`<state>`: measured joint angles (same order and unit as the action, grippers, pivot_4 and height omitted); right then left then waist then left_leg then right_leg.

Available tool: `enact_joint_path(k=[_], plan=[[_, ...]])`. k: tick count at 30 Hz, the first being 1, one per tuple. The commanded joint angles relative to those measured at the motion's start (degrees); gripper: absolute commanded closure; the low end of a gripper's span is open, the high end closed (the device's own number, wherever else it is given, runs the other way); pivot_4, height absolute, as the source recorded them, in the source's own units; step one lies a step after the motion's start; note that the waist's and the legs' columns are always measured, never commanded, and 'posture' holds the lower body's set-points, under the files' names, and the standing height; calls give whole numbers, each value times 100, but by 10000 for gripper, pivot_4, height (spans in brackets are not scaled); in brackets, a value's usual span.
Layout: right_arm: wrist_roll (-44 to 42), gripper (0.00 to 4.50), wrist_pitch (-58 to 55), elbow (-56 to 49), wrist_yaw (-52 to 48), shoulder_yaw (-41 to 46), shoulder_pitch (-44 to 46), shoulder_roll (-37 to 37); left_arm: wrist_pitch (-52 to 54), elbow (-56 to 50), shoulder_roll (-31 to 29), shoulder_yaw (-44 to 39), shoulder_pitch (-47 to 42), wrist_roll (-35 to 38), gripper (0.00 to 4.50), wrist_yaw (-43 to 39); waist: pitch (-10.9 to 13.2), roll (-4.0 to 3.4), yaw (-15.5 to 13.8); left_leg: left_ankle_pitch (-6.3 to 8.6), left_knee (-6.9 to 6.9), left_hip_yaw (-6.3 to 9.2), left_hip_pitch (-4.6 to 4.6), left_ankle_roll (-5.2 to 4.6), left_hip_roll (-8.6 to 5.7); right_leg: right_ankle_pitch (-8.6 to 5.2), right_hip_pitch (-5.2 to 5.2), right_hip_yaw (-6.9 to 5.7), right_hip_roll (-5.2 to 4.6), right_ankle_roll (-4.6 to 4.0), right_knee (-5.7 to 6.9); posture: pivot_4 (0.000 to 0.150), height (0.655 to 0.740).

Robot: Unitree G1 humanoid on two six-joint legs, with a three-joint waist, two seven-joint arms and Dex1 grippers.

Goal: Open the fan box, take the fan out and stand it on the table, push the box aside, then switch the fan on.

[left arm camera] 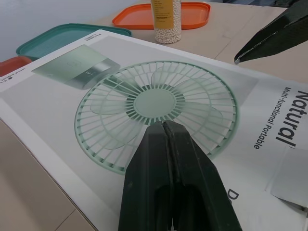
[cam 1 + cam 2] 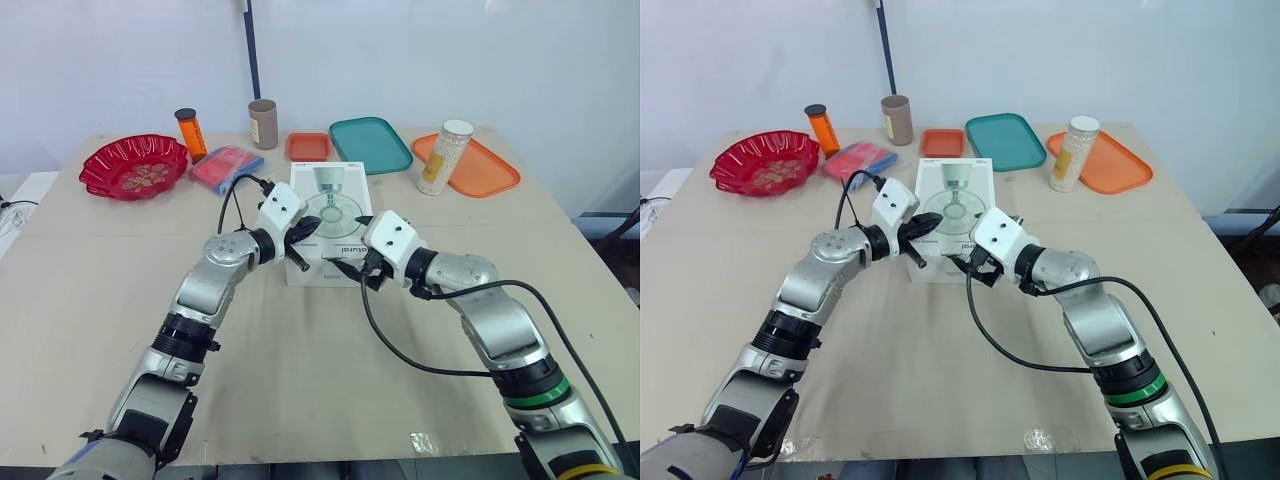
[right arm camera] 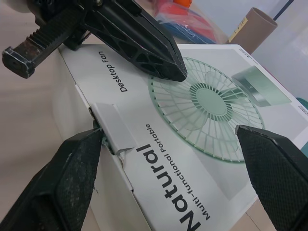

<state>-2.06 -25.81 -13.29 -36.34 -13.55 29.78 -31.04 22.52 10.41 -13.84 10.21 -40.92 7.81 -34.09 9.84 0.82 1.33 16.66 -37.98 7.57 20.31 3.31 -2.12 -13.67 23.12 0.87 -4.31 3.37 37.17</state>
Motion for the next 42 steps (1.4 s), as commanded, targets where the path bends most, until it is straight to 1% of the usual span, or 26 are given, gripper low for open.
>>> enact_joint_path(k=[1,11,19,27,42], plan=[[-112,0,-91,-247,-1,265,186,52,-25,-15,37,12,61,-47,44332,-5,0,0,0,0,0,0,0,0,0,0,0,0,0,0,0,1500,7400],[-568,0,-578,-786,-233,470,15,48,-66,5,90,32,54,-66,44332,-26,0,0,0,0,0,1,4,-1,0,0,2,0,0,0,-1,1500,7400],[-454,0,-415,-791,-284,387,-167,-153,-86,24,110,27,44,-85,44332,-31,0,0,-2,1,0,1,6,-2,0,0,3,-1,0,0,-1,1500,7400],[-240,0,-264,-401,-109,327,-54,-7,-111,29,127,48,43,-132,44332,-28,0,0,-1,0,0,-1,6,-1,0,1,5,0,0,1,0,1500,7400],[-71,0,-107,-109,-50,304,107,67,-168,51,179,53,52,-141,44332,-51,0,0,-1,-1,0,0,8,2,0,1,8,0,0,1,0,1500,7400]])
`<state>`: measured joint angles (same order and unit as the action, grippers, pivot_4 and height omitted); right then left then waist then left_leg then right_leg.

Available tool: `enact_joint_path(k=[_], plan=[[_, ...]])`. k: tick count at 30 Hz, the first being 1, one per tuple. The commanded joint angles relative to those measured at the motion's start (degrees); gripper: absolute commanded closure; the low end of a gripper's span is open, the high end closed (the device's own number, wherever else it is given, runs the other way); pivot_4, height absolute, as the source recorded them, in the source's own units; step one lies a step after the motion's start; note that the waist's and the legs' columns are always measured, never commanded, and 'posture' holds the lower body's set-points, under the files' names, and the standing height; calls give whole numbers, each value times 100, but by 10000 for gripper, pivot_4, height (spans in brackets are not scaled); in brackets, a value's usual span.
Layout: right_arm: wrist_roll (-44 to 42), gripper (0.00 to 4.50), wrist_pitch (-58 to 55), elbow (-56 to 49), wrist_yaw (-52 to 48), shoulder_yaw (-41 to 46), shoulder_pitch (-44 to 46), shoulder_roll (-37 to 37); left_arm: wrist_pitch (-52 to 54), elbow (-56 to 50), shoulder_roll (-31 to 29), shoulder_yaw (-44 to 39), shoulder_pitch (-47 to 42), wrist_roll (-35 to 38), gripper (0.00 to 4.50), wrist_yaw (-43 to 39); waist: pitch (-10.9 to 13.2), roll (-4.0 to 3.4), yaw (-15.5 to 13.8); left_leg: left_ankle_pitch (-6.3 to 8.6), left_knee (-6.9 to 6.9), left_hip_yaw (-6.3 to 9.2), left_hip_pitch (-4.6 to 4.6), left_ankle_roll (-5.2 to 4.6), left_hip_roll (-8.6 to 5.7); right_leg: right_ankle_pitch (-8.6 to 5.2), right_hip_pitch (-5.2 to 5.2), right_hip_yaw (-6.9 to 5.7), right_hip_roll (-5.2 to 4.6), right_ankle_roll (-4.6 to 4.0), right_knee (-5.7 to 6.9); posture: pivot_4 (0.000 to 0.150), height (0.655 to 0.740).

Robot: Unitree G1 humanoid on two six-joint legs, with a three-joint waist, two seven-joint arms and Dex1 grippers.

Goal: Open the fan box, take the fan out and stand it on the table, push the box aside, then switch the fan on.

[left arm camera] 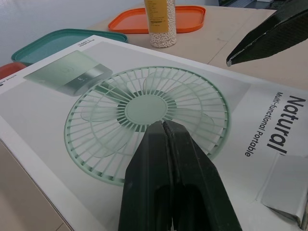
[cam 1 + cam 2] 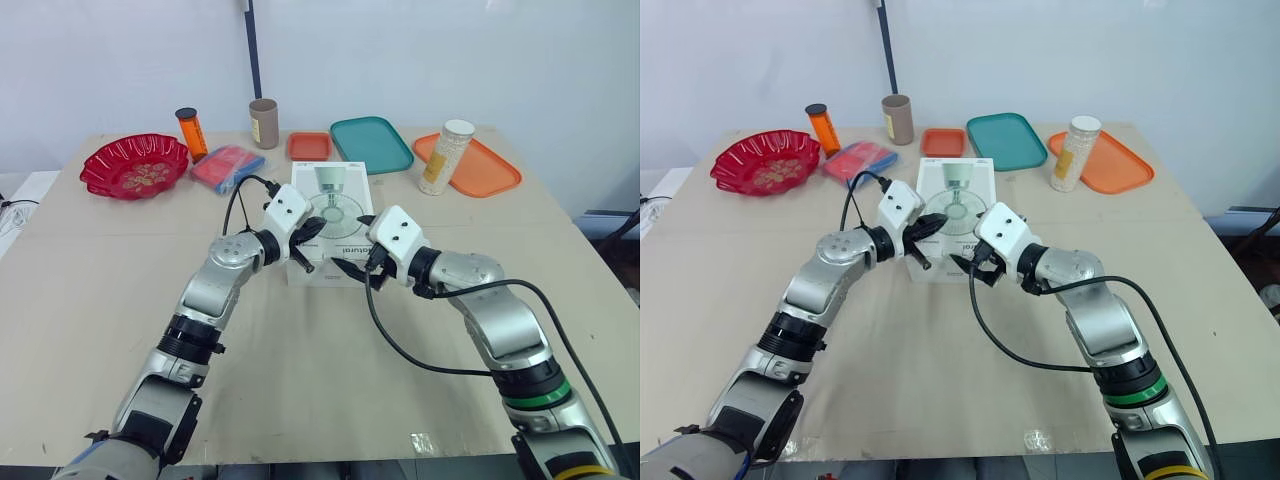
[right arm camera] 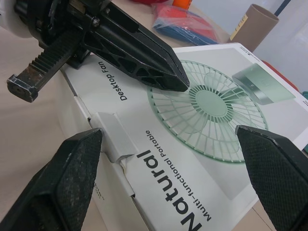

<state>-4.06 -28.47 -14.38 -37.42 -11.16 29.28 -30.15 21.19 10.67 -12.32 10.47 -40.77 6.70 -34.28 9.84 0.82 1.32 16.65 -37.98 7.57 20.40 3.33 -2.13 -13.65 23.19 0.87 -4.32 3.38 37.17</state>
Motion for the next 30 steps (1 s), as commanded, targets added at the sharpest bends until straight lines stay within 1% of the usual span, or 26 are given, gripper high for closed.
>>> enact_joint_path(k=[1,9,30], plan=[[141,0,177,14,60,54,156,-21,-40,19,29,26,39,-30,44332,-35,0,0,0,0,0,0,0,0,0,0,0,0,0,0,0,1500,7400],[266,0,324,234,120,27,237,51,-52,-7,46,36,59,-30,44332,-43,0,0,0,-1,0,-1,0,1,0,1,0,1,0,0,0,1500,7400],[92,0,68,287,175,274,456,239,-107,-108,119,143,164,-20,44332,-137,0,-1,1,-1,1,0,0,2,0,2,2,1,0,-1,0,1500,7400]])
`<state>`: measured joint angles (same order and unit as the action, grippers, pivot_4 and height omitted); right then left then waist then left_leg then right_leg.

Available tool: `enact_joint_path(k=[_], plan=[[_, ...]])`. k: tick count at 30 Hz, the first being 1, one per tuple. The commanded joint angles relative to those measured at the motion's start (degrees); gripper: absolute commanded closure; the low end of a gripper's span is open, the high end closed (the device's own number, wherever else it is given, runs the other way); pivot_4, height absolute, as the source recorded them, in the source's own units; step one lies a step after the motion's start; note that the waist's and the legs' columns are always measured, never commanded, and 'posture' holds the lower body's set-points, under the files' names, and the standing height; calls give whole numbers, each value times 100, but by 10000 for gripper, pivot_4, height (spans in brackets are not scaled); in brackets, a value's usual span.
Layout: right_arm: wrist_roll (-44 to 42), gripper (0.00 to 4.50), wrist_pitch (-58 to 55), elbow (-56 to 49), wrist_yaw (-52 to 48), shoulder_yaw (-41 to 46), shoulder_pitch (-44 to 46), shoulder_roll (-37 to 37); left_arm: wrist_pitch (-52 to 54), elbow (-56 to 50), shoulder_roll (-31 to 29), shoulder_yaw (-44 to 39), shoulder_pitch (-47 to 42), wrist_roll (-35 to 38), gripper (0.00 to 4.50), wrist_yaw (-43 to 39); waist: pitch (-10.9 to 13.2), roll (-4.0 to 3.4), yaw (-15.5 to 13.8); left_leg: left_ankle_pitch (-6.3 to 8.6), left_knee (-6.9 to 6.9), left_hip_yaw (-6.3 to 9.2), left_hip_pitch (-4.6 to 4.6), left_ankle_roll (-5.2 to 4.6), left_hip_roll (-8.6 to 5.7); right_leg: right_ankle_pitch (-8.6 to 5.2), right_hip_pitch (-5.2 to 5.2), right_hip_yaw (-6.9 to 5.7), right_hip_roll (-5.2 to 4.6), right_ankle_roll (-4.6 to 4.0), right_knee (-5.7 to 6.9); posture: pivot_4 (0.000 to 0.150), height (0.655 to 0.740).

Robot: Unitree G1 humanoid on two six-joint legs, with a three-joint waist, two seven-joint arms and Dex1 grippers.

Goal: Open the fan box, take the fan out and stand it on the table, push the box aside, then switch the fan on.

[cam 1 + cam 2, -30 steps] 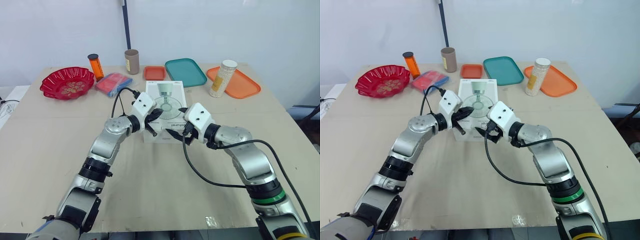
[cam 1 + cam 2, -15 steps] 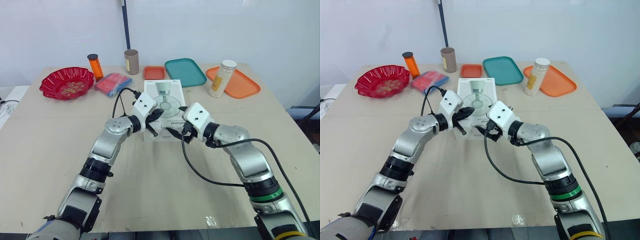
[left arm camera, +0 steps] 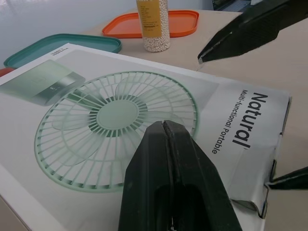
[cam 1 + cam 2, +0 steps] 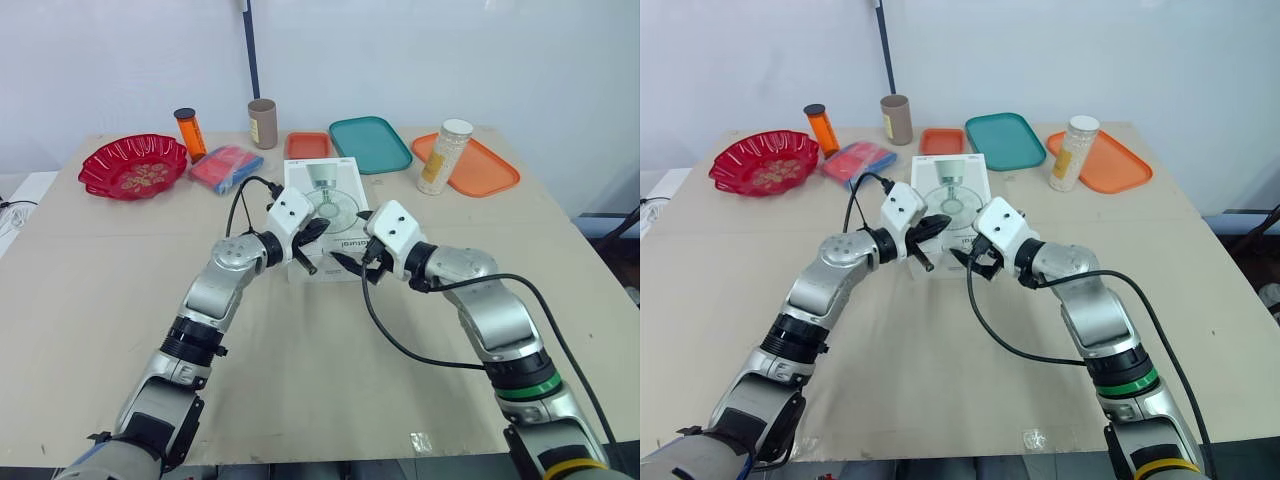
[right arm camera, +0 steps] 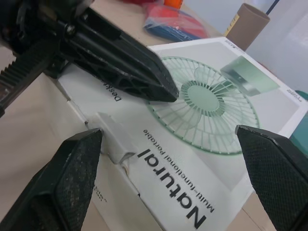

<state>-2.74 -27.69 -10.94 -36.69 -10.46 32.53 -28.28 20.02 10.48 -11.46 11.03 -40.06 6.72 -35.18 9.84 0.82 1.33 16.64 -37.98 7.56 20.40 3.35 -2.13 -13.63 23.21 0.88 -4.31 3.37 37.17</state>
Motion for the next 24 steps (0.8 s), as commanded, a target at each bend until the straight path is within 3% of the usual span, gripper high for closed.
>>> enact_joint_path(k=[1,13,24], plan=[[-42,0,-8,-47,115,202,140,59,13,-100,39,91,100,-23,44332,-54,0,0,0,0,0,0,0,0,0,0,0,0,0,0,0,1500,7400],[-56,0,43,-149,134,383,122,2,58,-168,-37,53,115,-56,44332,-68,0,0,0,0,0,-1,1,0,0,0,1,1,0,0,0,1500,7400],[-1048,0,-673,-1288,-327,1208,-667,-426,408,-423,-182,-83,23,41,44332,-44,0,0,-1,15,2,-1,4,-26,0,0,3,0,0,0,-1,1500,7400]])
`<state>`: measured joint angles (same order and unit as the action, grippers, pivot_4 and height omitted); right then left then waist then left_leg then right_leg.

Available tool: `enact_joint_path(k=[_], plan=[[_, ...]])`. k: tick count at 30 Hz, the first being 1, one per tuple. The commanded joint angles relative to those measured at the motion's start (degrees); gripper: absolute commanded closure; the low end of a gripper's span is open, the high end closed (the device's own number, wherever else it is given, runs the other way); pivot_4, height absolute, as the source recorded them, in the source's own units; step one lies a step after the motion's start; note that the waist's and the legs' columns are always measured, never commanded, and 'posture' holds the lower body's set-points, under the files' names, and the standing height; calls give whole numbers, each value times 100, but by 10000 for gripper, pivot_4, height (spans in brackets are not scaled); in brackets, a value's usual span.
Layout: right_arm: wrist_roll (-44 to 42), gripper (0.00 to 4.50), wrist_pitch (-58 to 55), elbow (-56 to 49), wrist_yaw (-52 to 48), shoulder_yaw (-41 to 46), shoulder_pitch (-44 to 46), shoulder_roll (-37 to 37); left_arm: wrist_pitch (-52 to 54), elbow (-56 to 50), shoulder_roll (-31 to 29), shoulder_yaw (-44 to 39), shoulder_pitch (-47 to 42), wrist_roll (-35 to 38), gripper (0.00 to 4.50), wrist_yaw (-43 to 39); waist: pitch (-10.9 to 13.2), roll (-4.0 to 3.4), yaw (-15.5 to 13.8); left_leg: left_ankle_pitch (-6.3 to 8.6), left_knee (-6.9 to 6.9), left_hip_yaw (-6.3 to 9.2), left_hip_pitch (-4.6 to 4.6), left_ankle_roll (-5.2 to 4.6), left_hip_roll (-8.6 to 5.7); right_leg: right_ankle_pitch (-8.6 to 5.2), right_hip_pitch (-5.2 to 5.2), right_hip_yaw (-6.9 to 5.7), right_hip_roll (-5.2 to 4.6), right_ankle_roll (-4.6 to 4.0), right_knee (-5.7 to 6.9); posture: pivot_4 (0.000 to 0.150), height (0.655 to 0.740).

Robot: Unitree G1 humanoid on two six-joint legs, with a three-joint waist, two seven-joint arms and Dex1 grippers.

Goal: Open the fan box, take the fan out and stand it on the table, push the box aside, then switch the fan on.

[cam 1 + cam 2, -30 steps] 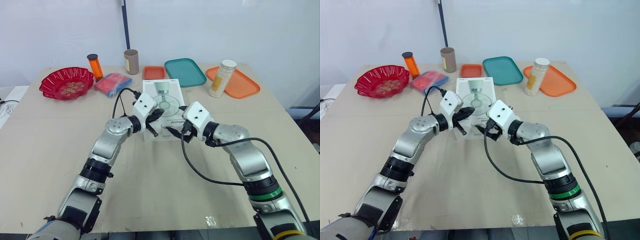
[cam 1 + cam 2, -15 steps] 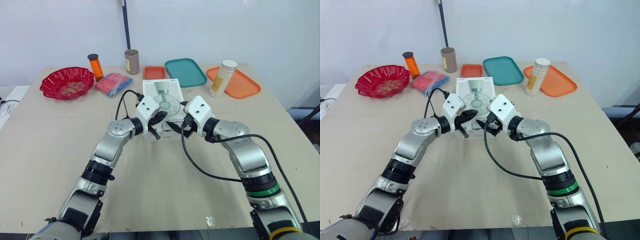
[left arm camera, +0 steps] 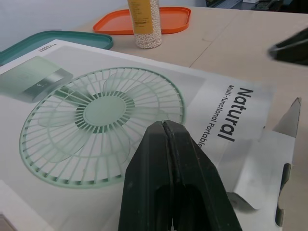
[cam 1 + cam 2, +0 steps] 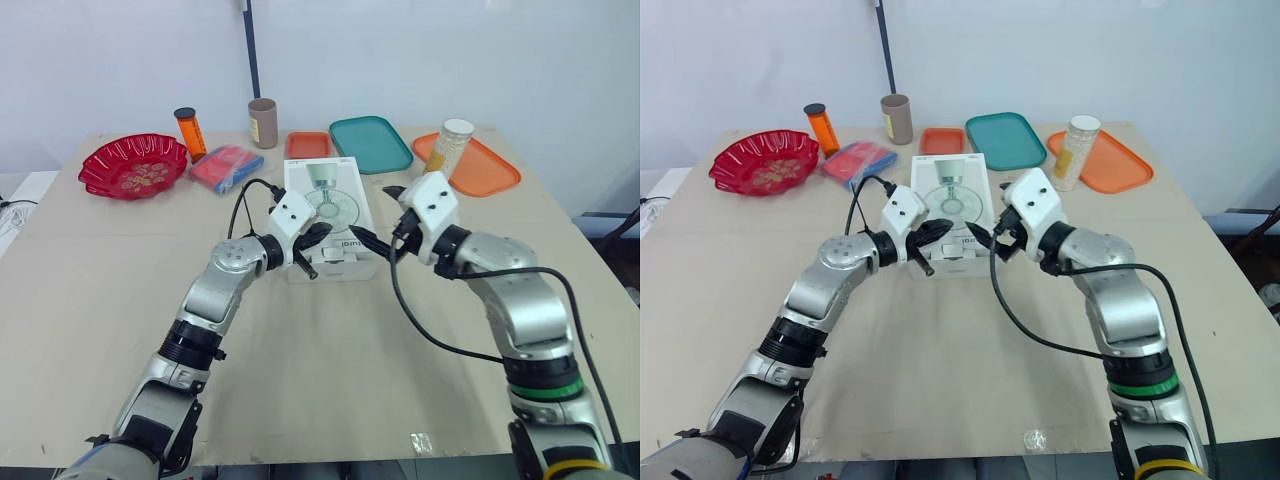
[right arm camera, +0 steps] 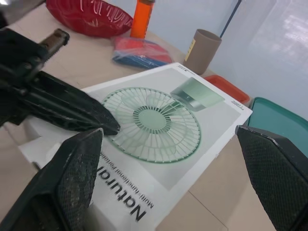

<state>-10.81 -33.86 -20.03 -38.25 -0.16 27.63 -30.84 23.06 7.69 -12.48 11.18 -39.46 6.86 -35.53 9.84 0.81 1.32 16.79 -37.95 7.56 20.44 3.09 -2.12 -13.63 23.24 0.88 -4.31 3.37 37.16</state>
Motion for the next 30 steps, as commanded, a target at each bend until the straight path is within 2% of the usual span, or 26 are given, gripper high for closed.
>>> enact_joint_path(k=[1,7,16,30], plan=[[-247,0,74,-467,-337,157,-419,-338,124,-153,-110,-105,-38,21,44332,-15,0,0,0,1,0,-1,0,-2,0,0,0,0,0,0,0,1500,7400],[-181,0,656,-464,-688,-49,-1060,-719,318,-319,-255,-183,-10,85,44332,-52,0,0,44,2,-1,-10,-3,-4,2,0,1,8,2,1,2,1500,7400],[45,0,1150,117,-715,-517,-898,-572,671,-699,-472,-250,43,204,44332,-32,2,3,52,-7,-1,-6,1,11,4,0,4,6,5,1,1,1500,7400],[-22,0,1117,-96,-806,-593,-1105,-630,918,-868,-549,-282,169,259,44332,79,2,3,39,-13,-1,-4,5,22,4,0,6,4,4,1,1,1500,7400]])
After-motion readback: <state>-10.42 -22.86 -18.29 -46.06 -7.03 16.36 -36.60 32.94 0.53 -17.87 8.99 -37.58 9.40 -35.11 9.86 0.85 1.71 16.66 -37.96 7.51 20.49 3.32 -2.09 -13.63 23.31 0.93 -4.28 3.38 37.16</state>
